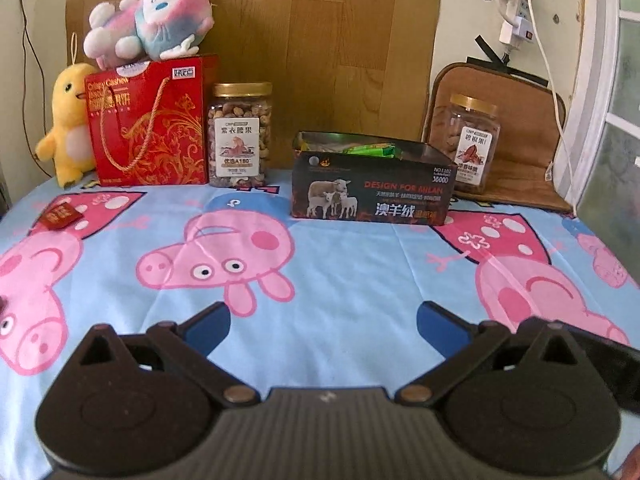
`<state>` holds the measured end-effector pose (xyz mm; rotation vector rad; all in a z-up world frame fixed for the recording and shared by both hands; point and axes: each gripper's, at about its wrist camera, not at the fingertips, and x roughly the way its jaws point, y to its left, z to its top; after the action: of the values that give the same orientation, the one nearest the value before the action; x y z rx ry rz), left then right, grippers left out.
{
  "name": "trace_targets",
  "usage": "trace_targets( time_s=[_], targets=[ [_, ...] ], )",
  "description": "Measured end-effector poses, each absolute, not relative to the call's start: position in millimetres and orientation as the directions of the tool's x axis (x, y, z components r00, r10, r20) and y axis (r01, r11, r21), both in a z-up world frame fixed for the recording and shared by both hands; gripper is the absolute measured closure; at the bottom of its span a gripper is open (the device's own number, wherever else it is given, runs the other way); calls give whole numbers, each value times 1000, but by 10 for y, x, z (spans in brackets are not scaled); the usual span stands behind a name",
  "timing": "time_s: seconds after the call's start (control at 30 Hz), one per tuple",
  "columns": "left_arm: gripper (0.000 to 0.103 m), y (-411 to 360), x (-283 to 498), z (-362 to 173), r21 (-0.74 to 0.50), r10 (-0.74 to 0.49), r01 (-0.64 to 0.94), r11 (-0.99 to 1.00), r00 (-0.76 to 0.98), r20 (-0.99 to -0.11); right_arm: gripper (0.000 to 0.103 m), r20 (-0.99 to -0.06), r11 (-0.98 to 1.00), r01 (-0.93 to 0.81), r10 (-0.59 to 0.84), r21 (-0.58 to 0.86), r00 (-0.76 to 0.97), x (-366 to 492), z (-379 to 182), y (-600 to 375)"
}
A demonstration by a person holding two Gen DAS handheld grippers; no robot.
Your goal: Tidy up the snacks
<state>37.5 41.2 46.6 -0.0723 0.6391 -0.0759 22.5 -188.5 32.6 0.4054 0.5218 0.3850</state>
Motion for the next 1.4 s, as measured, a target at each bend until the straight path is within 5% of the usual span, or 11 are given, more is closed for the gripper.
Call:
trace_targets(
  time_s=[0.13,0.27,0.4,0.83,1.07,1.27,1.4],
  targets=[
    [0,493,478,397,-118,-103,40,992,797,-596,45,-389,827,-264,484,497,784,451,407,-1949],
    [0,585,587,386,-117,-79,13,993,812,-579,70,-378,778,-294,550,555,744,941,566,-1938],
    [0,660,660,402,-134,-75,-1,991,824,-562,73,-397,785,-311,559,535,728,1635,698,-1790],
    [0,574,646,403,-79,-38,-8,997,823,-566,70,-549,853,-151,447,500,706,2929,556,-1578],
    [0,399,461,478,-36,-12,-10,999,823,-569,67,-458,835,-226,478,502,749,1862,695,-1893],
    [0,286,134,614,-41,-29,7,999,821,-570,54,-390,870,-245,423,428,818,625,604,-2124],
    [0,177,-75,654,14,-2,12,1000,831,-556,36,-363,876,-262,417,405,833,124,585,-2147]
  ],
)
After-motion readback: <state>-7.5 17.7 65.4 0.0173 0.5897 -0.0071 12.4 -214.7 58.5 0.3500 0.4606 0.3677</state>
